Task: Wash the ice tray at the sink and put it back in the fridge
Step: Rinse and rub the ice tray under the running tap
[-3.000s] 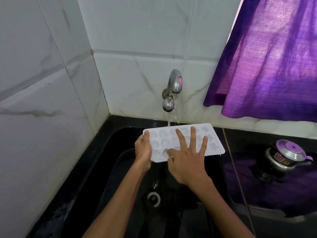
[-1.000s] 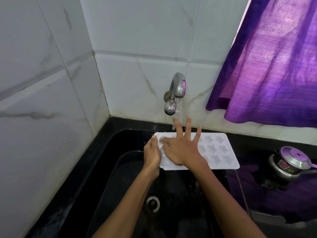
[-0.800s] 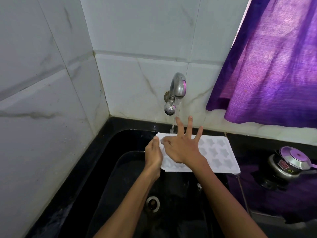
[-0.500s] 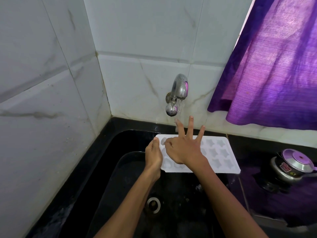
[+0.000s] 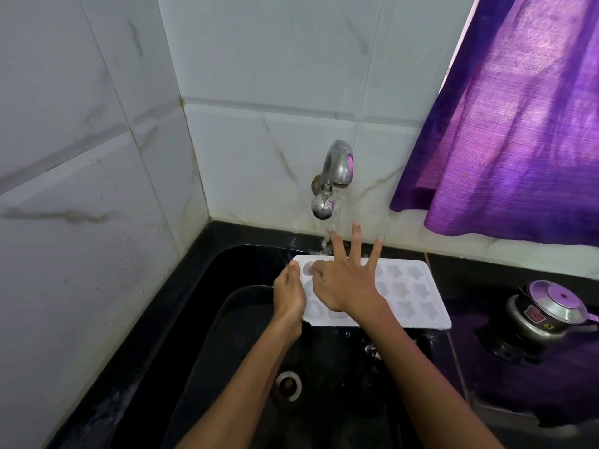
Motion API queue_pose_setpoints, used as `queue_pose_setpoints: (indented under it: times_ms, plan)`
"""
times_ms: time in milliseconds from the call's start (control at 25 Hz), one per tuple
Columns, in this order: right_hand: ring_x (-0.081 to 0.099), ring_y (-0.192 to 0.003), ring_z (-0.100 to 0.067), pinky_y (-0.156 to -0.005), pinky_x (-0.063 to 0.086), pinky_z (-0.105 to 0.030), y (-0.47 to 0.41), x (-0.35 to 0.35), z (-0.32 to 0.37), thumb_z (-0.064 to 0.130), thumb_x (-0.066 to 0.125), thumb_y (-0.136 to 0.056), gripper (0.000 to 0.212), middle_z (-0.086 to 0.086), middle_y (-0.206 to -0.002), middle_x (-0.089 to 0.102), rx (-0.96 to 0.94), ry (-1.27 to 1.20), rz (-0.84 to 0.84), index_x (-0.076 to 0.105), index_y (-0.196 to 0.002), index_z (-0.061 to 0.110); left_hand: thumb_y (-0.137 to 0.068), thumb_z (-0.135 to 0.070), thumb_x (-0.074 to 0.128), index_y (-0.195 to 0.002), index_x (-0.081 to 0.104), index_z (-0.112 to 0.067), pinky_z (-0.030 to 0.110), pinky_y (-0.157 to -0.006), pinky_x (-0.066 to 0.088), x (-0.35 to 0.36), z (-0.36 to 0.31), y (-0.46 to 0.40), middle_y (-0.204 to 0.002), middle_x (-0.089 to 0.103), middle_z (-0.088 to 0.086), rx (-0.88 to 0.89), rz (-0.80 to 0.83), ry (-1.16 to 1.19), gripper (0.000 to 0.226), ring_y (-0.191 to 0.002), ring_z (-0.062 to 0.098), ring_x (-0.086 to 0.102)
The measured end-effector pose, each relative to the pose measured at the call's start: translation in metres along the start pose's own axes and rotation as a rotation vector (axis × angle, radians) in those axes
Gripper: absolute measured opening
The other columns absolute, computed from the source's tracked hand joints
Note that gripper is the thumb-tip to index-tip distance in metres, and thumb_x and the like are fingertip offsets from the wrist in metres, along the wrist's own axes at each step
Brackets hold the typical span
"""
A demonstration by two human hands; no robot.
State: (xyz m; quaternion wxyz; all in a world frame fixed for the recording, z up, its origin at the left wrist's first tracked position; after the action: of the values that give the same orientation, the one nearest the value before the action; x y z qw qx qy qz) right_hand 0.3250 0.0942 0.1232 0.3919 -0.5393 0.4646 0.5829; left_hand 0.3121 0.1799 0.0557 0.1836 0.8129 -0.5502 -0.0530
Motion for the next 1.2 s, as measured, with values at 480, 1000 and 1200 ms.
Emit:
queue_pose_setpoints:
  times_ms: [480, 1000, 1200]
  plan:
    - [-0.037, -0.137, -0.029, -0.106, -0.021, -0.058, 0.018, -0.01, -0.017, 0.029, 0.03, -0.097, 0.04, 0.008, -0.158, -0.015, -0.002, -0.34, -0.048, 0.048, -0.125, 0.051, -0.101, -0.032, 0.031, -0.082, 0.054, -0.024, 0.031, -0.06, 0.054, -0.007, -0.014, -0.001, -0.081, 0.063, 0.002, 0.0, -0.03, 0.089, 0.031, -0.074, 0.019, 0.062]
    - [-0.035, -0.136, -0.037, -0.104, -0.022, -0.063, 0.021, 0.008, 0.024, 0.037, 0.029, -0.097, 0.036, -0.001, -0.158, -0.021, -0.085, -0.194, -0.008, 0.054, -0.121, 0.048, -0.101, -0.031, 0.032, -0.102, 0.057, -0.014, 0.029, -0.059, 0.051, -0.023, -0.013, -0.007, -0.084, 0.064, 0.004, 0.01, -0.08, 0.082, 0.03, -0.075, 0.018, 0.062]
    - [-0.036, -0.136, -0.037, -0.104, -0.021, -0.063, 0.022, 0.008, 0.026, 0.039, 0.028, -0.097, 0.037, -0.001, -0.158, -0.021, -0.088, -0.194, 0.009, 0.055, -0.121, 0.046, -0.1, -0.028, 0.032, -0.095, 0.059, -0.012, 0.03, -0.064, 0.053, -0.021, -0.012, -0.007, -0.088, 0.065, 0.008, 0.022, -0.055, 0.11, 0.031, -0.077, 0.02, 0.063]
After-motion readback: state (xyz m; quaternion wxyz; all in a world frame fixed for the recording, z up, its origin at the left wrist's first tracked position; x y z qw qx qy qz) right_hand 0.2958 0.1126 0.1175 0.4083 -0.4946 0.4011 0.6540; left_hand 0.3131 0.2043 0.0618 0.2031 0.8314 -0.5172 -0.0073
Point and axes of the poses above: each hand's wrist, its own y-axis away from the middle knuckle, its own x-axis out of the palm, z = x × y, the point moved 5 cm from there along -y, towards the middle knuckle
